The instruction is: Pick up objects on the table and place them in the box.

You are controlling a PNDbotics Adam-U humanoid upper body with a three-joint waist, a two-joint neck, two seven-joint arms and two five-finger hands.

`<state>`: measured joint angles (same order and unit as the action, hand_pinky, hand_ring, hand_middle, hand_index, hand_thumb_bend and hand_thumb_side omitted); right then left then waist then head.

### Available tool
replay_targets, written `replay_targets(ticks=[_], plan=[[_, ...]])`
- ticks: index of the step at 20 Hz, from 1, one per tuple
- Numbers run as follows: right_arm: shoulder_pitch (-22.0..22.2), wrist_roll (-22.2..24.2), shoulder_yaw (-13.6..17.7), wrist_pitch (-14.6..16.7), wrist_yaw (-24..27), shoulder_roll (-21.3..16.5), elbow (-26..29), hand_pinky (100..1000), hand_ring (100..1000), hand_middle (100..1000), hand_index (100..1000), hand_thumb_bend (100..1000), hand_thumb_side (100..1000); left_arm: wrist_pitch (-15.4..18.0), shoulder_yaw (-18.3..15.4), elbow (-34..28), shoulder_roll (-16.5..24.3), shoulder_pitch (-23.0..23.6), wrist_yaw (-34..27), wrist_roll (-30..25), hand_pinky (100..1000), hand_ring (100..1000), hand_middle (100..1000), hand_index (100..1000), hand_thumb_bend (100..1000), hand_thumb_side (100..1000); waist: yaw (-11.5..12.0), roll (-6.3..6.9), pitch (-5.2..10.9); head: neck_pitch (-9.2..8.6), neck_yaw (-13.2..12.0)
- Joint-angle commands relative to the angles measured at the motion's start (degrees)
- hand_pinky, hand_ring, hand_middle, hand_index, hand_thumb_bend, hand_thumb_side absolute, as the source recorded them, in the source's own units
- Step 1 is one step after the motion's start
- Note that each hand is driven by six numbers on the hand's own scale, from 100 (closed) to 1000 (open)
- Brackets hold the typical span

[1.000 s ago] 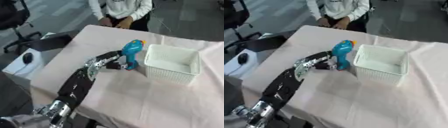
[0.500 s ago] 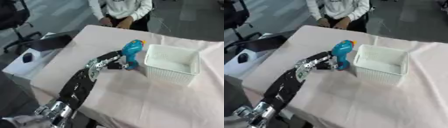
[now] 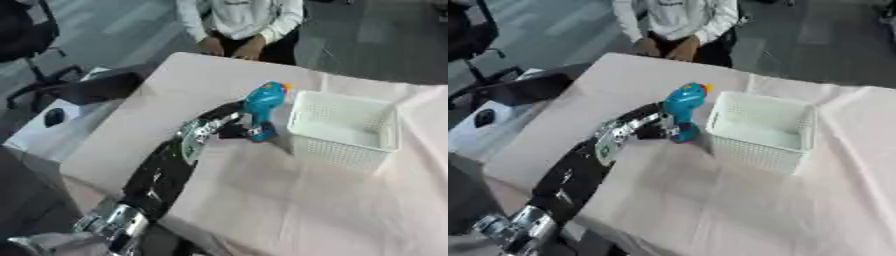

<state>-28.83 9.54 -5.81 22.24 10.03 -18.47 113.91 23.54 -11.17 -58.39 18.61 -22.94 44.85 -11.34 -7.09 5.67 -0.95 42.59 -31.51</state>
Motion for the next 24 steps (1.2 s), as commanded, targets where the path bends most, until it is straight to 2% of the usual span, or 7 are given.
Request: replay_targets(ticks=[1, 24], plan=[[-1.25, -0.14, 0.11, -0.03, 0.34, 0.01, 0.68, 295, 100, 103, 495, 100, 1000, -0.02, -0.42, -0.22, 0.75, -1.32, -0.33, 0.66, 830, 998, 1000, 1000, 898, 1000, -0.05, -0.18, 0.47, -0.83, -0.08], [-1.43, 0.02, 0.01, -0.07, 0.42, 0.24, 0.68, 295, 100, 102, 494, 100, 1000, 0.86, -0.01, 4.11, 0.97, -3.44, 0.22, 4.15, 817, 991, 1000, 1000, 847, 1000, -0.30, -0.25, 0.33, -1.13, -0.50]])
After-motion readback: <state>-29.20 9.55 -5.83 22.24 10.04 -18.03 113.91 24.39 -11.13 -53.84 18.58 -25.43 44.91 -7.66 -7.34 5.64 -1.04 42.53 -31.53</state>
